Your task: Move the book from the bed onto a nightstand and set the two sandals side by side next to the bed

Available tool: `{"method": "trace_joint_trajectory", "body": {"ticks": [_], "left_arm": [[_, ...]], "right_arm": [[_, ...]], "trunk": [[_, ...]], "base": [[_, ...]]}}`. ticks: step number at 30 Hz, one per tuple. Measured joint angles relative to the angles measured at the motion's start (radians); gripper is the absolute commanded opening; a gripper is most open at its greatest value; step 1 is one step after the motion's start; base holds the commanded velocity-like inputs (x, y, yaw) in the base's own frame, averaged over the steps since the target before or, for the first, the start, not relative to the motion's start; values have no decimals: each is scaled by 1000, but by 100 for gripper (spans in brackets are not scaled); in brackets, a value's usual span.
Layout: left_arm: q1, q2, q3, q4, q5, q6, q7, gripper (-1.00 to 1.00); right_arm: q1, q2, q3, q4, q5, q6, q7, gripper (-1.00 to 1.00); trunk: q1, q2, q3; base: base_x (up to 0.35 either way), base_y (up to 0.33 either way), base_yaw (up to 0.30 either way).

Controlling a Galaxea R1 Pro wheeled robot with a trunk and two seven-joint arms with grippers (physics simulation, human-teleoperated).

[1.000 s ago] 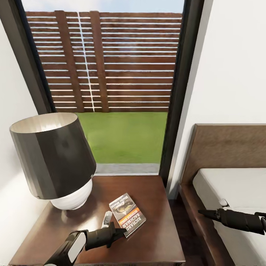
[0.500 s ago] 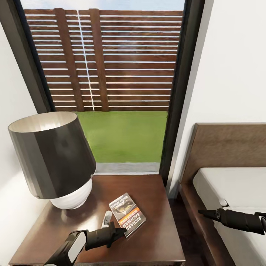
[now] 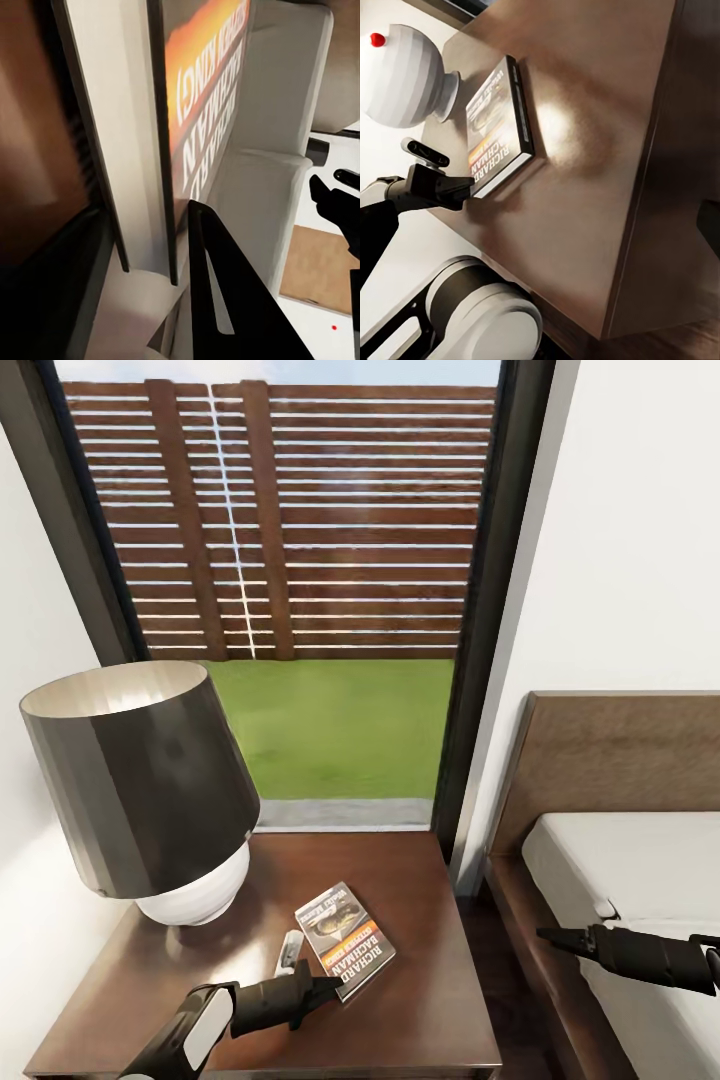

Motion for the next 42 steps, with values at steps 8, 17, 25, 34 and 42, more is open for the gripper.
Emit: {"method": "trace_joint_trajectory", "body": {"ticks": [8,17,25,34,42], "left_arm": [[0,0,-1,1,-17,-9,-9,-100],[0,1,0,2,-19,-10,-9,-100],[1,1,-1,2,-19,-10,-9,-100],[0,1,0,1,-19,-10,-9,-100],[0,1,2,0,1,0,2,-100]], "right_arm": [[0,0,0,0,0,0,0,100],[0,-1,0,0,0,0,0,100],[0,0,0,0,0,0,0,100],[0,0,0,0,0,0,-1,100],[0,0,0,0,0,0,-1,100]], "trunk": [[-1,1,11],[-2,1,15],[-2,1,15],[-2,1,15],[0,0,0]], "base": [[0,0,0],[0,0,0],[0,0,0],[0,0,0],[0,0,0]]}}
